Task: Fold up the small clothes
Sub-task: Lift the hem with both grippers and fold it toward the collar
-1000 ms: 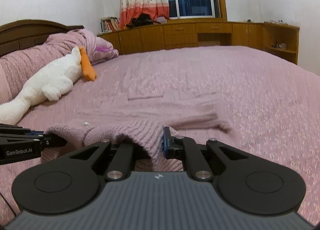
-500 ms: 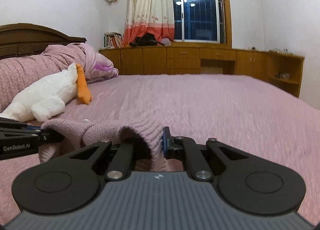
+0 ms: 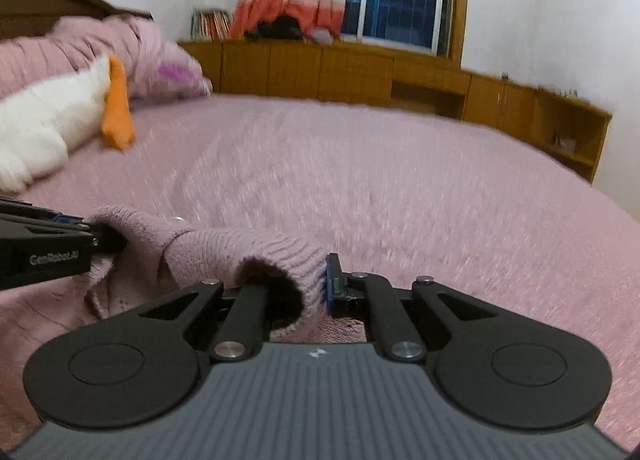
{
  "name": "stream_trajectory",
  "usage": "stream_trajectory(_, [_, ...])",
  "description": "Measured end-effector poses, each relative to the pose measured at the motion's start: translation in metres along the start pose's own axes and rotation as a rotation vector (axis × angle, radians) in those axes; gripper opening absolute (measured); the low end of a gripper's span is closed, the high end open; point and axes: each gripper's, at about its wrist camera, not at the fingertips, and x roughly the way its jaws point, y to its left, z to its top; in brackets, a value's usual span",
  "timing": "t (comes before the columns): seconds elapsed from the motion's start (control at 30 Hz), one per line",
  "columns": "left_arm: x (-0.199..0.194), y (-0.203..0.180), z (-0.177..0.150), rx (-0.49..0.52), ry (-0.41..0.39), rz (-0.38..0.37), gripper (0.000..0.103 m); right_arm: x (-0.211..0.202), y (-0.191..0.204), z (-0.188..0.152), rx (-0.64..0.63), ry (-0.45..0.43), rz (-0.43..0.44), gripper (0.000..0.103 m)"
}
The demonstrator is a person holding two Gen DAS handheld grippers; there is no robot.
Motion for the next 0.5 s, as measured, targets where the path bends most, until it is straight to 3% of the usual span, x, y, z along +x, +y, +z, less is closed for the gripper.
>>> stream_trajectory(0.2, [0.041, -0.001, -0.016, -0.018, 0.078, 0.023, 0.016, 0.056, 0.002, -0.021, 0.059, 0.139, -0.007, 0.01])
stream_trajectory(0.33, [0.036, -0.006, -0.017, 0.018, 0.077, 0.04, 0.022, 0.065, 0.003, -0.022, 0.061, 0.141, 0.009, 0.012])
stream_trajectory(0.37, [0.034, -0.006, -0.014, 0.026, 0.081, 0.048, 0.028, 0.064, -0.001, -0.021, 0.077, 0.144, 0.019, 0.012])
stream_trajectory(0.43, [0.025, -0.003, -0.009, 0.024, 0.081, 0.073, 0.039, 0.06, -0.01, -0.017, 0.131, 0.143, 0.06, 0.016])
stream_trajectory(0.5, [0.012, 0.001, -0.004, 0.011, 0.076, 0.076, 0.043, 0.05, -0.02, -0.015, 0.183, 0.131, 0.1, 0.033])
